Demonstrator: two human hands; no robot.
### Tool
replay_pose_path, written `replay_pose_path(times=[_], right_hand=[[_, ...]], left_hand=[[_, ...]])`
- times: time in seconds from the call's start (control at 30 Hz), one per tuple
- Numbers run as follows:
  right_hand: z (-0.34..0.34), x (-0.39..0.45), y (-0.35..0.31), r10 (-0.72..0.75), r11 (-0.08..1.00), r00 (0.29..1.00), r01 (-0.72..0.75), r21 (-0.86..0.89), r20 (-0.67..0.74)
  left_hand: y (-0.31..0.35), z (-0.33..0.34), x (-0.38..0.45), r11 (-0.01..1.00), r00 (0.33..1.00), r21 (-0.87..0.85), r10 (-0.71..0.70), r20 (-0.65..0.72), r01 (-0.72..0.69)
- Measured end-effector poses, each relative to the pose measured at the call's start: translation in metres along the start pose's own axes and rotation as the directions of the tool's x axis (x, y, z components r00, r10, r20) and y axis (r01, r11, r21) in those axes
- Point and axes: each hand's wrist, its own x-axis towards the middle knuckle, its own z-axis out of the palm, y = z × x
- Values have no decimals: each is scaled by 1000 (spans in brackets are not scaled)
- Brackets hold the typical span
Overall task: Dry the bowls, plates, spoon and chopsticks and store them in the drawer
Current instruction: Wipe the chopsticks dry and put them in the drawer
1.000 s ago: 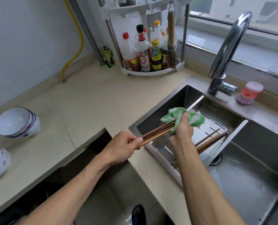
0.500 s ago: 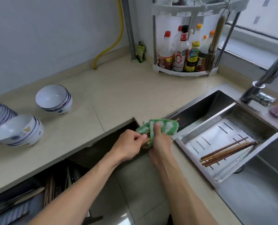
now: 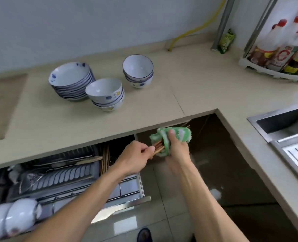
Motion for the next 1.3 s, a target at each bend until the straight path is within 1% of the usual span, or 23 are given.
replay_pose_path(times=[0.03, 0.1, 0.13, 0.2, 0.23, 0.3, 0.37, 0.43, 0.5, 0.57, 0.6, 0.67, 0.77, 0.83, 0.93, 1.0, 1.07, 1.2, 1.3], right_hand=[[9, 6, 0, -11, 1000, 1000, 11, 2, -16], [33, 5, 20, -10, 998, 1000, 9, -59, -20], [45, -6, 37, 16, 993, 1000, -14, -120, 16], [66, -30, 78, 118, 968, 989, -94, -234, 92], [72, -38, 92, 159, 959, 979, -122, -257, 125], [71, -38, 100, 178, 958, 965, -125, -257, 192], [69, -20, 96, 173, 967, 971, -135, -216, 164], [64, 2, 93, 170, 963, 982, -149, -227, 77], [60, 16, 99, 178, 952, 984, -180, -247, -32], [55, 25, 106, 193, 943, 970, -225, -246, -146], [50, 29, 110, 207, 938, 962, -246, -245, -175], [42, 30, 116, 238, 922, 958, -276, -272, -162], [38, 26, 124, 298, 880, 953, -294, -374, -49], [38, 29, 126, 285, 873, 958, -262, -411, -4], [32, 38, 124, 218, 879, 976, -201, -433, -10], [23, 50, 126, 193, 880, 981, -170, -443, 8], [15, 61, 127, 175, 880, 984, -140, -454, 35], [0, 82, 135, 155, 881, 985, -102, -462, 76], [-8, 92, 146, 161, 880, 982, -95, -466, 104]], left_hand=[[-12, -10, -7, 999, 1000, -28, -20, 21, 20], [-33, -26, -16, 996, 999, -76, -44, -6, 43], [-41, -30, -16, 995, 997, -84, -61, -53, 56], [-60, -36, -18, 992, 985, -85, -109, -131, 98], [-70, -38, -20, 987, 981, -102, -138, -138, 124], [-88, -43, -30, 969, 979, -179, -185, -83, 168], [-108, -50, -43, 942, 974, -253, -227, -1, 219], [-123, -55, -54, 936, 969, -251, -242, 46, 246], [-138, -59, -63, 940, 963, -210, -267, 48, 271], [-157, -61, -68, 927, 945, -182, -326, 38, 327], [-166, -61, -69, 914, 931, -177, -365, 35, 365], [-186, -53, -62, 883, 899, -181, -437, 15, 433], [-207, -27, -33, 853, 860, -184, -506, -62, 488], [-217, -4, -7, 850, 849, -178, -518, -106, 496], [-227, 24, 29, 848, 841, -188, -523, -139, 496], [-239, 43, 59, 854, 843, -180, -514, -159, 487], [-246, 57, 84, 853, 829, -164, -521, -202, 496], [-252, 80, 121, 868, 824, -45, -484, -295, 494], [-256, 91, 139, 872, 841, 64, -447, -305, 486]])
